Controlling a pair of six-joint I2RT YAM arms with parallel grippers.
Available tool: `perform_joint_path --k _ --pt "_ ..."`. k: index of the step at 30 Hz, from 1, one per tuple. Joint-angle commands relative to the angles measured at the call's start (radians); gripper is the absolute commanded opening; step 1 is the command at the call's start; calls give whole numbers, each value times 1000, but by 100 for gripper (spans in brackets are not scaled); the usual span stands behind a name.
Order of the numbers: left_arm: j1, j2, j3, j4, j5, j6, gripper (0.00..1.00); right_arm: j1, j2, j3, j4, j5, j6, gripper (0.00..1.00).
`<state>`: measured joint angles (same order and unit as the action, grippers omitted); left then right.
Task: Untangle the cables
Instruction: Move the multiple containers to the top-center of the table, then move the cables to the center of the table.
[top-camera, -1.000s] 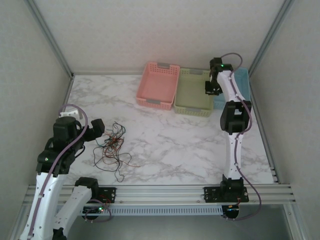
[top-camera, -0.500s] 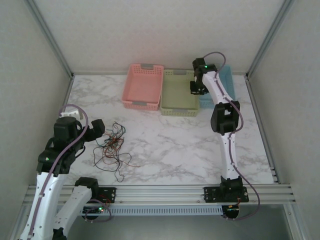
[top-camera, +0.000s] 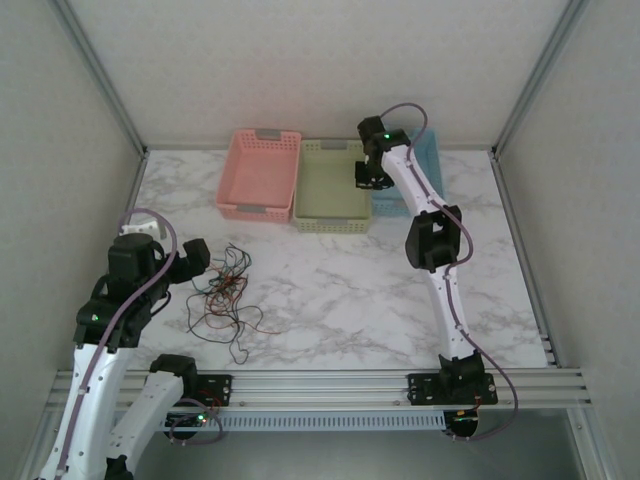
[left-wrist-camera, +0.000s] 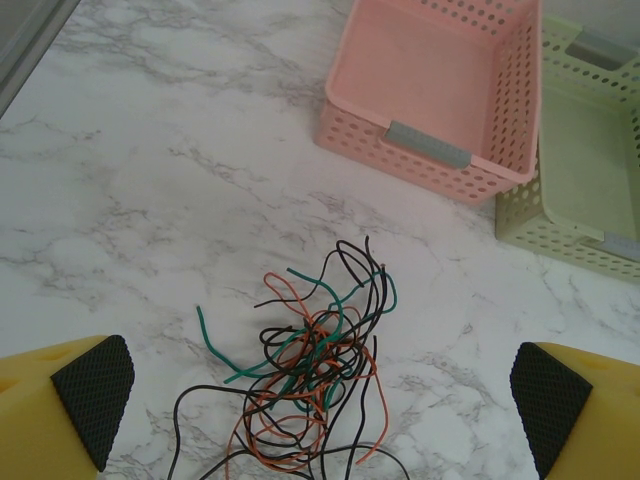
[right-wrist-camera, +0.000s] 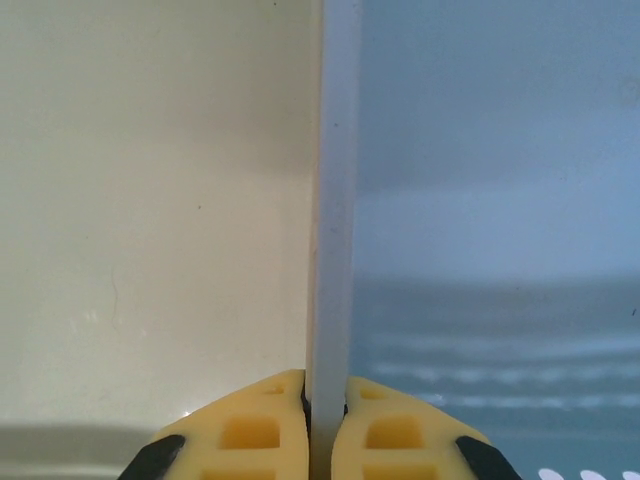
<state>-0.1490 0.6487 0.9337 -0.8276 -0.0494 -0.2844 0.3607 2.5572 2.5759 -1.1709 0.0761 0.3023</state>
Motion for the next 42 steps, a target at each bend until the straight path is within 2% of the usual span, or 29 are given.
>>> perform_joint_path --k 1,4,6,8,9,12,14,16,19,23,27,30,33,36,39,42 --pt "-7 0 -8 4 2 7 100 17 22 50 8 -54 34 21" --pt "-7 8 -9 2 1 5 100 21 -2 53 5 -61 33 45" --pt "-6 20 -7 1 1 4 100 26 -30 51 0 -55 25 55" --pt "-7 37 -4 -4 3 1 100 28 -71 47 -7 -37 25 69" --pt "-6 51 1 -12 3 -4 100 28 -99 39 -8 -35 25 72" --pt "-6 108 21 -39 13 -47 100 34 -213 -37 27 -28 17 73" --pt "-9 149 13 -29 46 -112 100 46 -310 -106 53 -3 1 73" --pt "-12 175 -10 -7 26 -189 100 60 -429 -192 79 29 -18 73" --pt "-30 205 -97 99 -1 -297 100 79 -633 -421 197 12 -20 73" --pt "-44 240 -231 254 57 -428 100 86 -882 -720 339 -73 10 73" --pt "-58 263 -306 295 -43 -422 100 89 -1112 -993 427 -102 18 73" --pt "-66 287 -357 330 -77 -412 100 91 -1218 -1093 438 -109 10 73" --pt "-88 355 -392 395 -60 -410 98 90 -1283 -1163 444 -110 7 73" --pt "-174 471 -366 439 -62 -387 92 89 -1315 -1192 439 -123 38 73" --pt "-300 603 -287 417 -116 -375 85 90 -1347 -1211 467 -190 72 74" --pt "-433 683 -232 414 -176 -389 82 90 -1373 -1232 472 -180 83 74"
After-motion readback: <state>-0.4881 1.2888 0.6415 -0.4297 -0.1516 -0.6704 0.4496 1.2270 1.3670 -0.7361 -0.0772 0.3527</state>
